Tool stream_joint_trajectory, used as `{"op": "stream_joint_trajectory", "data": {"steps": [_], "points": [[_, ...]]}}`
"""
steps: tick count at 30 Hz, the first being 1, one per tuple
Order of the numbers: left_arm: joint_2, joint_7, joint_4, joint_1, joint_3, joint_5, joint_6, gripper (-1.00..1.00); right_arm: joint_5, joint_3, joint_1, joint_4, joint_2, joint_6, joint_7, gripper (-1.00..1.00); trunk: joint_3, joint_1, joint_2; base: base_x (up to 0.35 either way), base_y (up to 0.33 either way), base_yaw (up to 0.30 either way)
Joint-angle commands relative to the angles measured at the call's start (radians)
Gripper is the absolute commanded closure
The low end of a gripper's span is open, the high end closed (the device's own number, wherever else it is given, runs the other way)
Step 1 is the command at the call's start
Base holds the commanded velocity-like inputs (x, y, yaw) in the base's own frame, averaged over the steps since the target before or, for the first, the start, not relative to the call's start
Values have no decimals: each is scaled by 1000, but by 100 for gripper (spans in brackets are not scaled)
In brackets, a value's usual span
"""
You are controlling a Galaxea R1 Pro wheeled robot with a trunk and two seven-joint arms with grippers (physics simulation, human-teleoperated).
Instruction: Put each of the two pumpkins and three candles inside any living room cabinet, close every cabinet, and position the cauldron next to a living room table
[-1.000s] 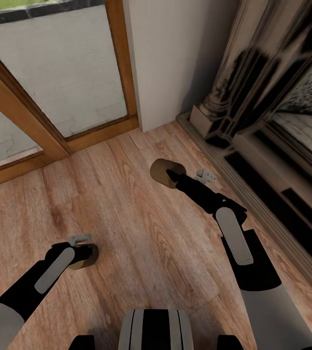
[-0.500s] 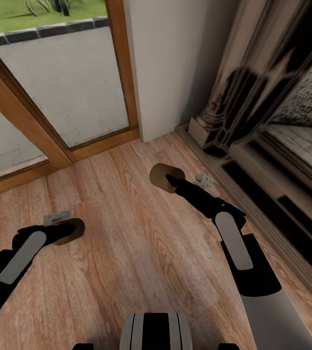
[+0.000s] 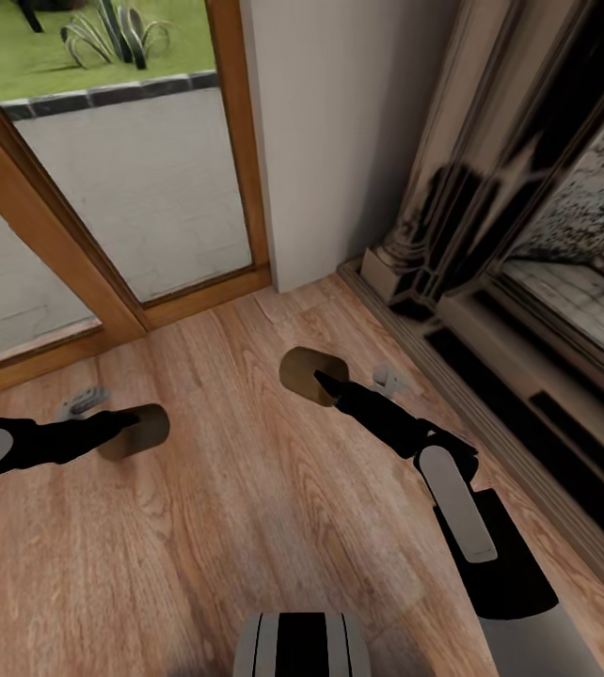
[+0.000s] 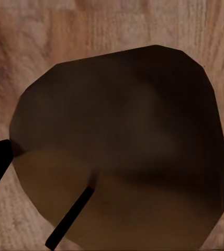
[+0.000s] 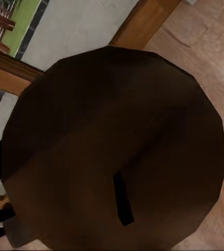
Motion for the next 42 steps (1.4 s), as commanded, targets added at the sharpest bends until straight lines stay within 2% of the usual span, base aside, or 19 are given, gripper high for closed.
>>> {"op": "stream_joint_trajectory", "data": {"steps": [1, 4, 9, 10, 11, 18, 19, 22, 25, 33, 42], "points": [[2, 10, -2, -1, -3, 15, -1, 100, -3, -1, 15, -1, -3, 4, 33, 100, 3, -1, 0, 0, 0, 0], [3, 10, -2, -1, -7, 20, -1, 100, -2, -1, 40, -1, -8, 5, 76, 100, 15, -2, 1, 0, 0, 0], [2, 11, -2, -1, -18, 22, -1, 100, -4, -1, 57, -1, -25, 4, 96, 100, 34, -4, 2, -10, 0, 0], [2, 11, -2, -1, -49, 23, -1, 100, -6, 0, 58, -1, -24, 4, 107, 100, 38, -5, 2, -240, 0, 0], [2, 11, -1, -1, -59, 23, -1, 100, -7, 0, 58, 0, -24, 4, 109, 100, 42, -5, 2, -275, 0, 0], [2, 11, 20, -1, -96, 41, -4, 100, 3, -1, 82, -1, -32, 4, 132, 100, 76, -8, 4, -321, 41, -35], [2, 11, 37, -1, -119, 41, -8, 100, 5, -1, 89, -2, -38, 4, 132, 100, 82, -9, 4, -101, 20, -68], [0, 12, 53, -1, -155, 41, -12, 100, 18, 2, 94, -1, -40, 3, 133, 100, 98, -10, 5, -44, 9, -75], [-1, 11, 70, -1, -176, 40, -15, 100, 39, 3, 96, -2, -40, 3, 134, 100, 114, -11, 6, -12, 2, -85], [-2, 12, 100, -1, -184, 40, -16, 100, 55, 3, 97, -1, -40, -3, 134, 100, 158, -15, 7, -16, 9, -89], [-3, 9, 167, -1, -184, 39, -18, 100, 76, 3, 97, 1, -40, -6, 134, 100, 207, -19, 10, -218, 169, -115]]}}
